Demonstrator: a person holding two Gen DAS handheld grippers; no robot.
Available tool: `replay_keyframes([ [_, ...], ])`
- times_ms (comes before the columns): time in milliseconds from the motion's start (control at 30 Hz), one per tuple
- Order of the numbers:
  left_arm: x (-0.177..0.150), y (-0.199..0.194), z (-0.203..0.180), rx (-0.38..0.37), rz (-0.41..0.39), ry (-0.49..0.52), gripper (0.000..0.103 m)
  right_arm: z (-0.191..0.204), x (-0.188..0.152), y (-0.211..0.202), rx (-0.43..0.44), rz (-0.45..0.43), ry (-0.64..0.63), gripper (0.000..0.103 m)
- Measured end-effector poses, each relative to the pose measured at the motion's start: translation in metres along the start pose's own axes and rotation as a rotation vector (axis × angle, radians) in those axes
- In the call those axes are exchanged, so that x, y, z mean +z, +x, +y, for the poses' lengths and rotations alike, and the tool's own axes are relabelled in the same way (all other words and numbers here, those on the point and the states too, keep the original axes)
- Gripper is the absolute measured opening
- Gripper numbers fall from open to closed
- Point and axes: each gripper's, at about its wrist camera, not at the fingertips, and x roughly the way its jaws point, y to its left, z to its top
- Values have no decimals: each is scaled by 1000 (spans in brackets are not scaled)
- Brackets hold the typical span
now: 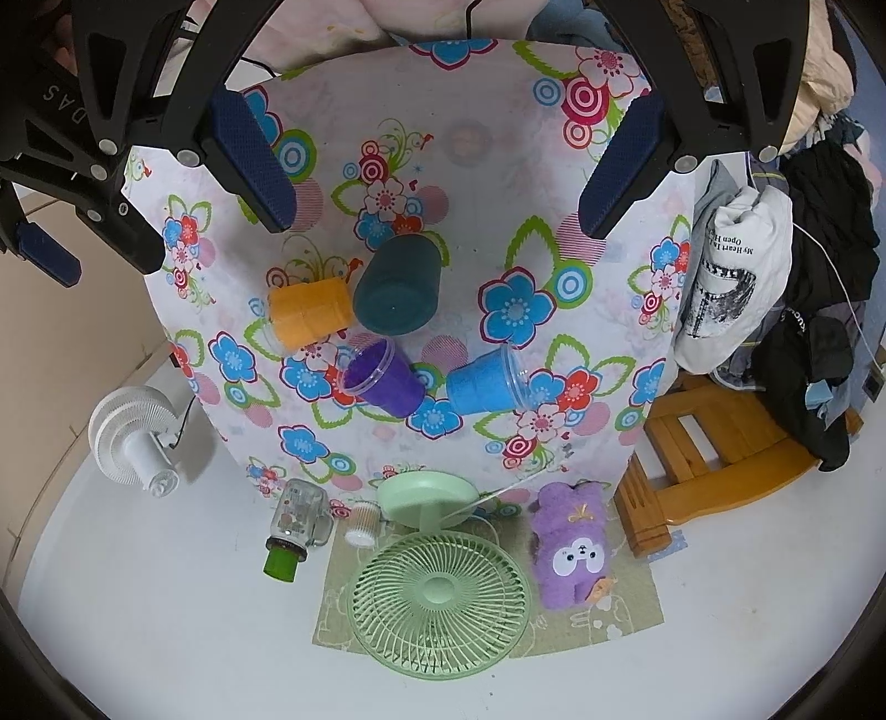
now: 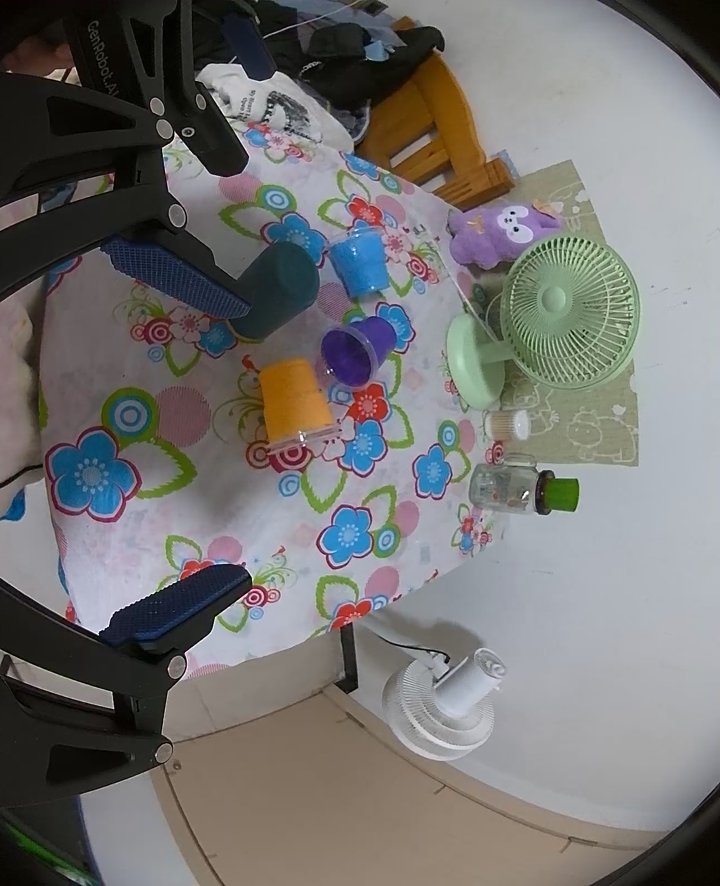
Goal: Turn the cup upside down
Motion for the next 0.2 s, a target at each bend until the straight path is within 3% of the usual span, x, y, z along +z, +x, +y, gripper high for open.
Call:
replay_keyframes([
  [200,7,7,-3,5,18,8,103,-3,5,9,2,21,0,92],
])
